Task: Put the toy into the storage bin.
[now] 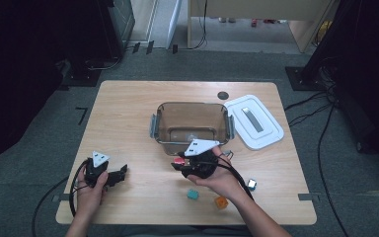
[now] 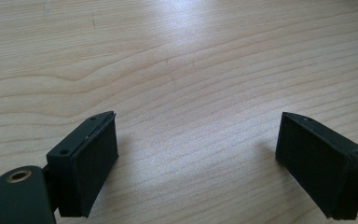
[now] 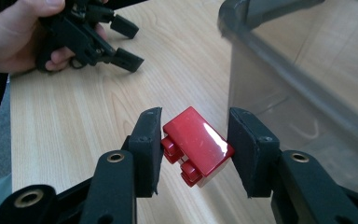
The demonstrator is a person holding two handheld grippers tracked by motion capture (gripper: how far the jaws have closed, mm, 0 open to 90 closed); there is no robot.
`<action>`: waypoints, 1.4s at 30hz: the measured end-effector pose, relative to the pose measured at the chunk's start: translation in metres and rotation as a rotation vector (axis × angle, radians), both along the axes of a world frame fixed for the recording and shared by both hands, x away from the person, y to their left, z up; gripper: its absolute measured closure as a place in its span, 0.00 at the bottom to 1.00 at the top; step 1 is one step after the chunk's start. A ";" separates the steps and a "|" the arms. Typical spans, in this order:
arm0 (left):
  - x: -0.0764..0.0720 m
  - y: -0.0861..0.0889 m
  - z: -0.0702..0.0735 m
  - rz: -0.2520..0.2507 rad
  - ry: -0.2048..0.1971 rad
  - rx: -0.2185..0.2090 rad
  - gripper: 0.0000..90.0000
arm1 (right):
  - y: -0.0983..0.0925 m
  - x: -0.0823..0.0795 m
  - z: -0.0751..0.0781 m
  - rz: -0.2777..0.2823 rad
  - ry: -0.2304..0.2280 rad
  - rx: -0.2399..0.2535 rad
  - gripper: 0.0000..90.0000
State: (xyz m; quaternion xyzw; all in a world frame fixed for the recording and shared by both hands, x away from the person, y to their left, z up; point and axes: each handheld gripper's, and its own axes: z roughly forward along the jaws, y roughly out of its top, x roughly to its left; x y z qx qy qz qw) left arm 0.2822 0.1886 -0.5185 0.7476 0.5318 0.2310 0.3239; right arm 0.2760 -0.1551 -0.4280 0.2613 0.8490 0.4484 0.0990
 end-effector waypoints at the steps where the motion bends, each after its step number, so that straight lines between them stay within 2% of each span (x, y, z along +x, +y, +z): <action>1: 0.000 0.000 0.000 -0.002 0.002 0.002 0.14 | -0.001 0.000 0.003 -0.003 -0.002 0.001 0.63; 20: 0.000 0.000 0.000 -0.002 0.001 0.003 0.14 | -0.017 0.011 0.062 -0.027 -0.082 0.034 0.63; 31: 0.000 0.000 0.000 -0.002 0.001 0.003 0.14 | -0.028 0.024 0.091 -0.076 -0.131 0.058 0.63; 36: 0.000 0.000 0.000 -0.002 0.001 0.003 0.14 | -0.029 0.033 0.099 -0.093 -0.144 0.059 0.63; 42: 0.000 0.000 0.000 -0.001 0.001 0.003 0.14 | -0.031 0.047 0.101 -0.123 -0.138 0.050 0.63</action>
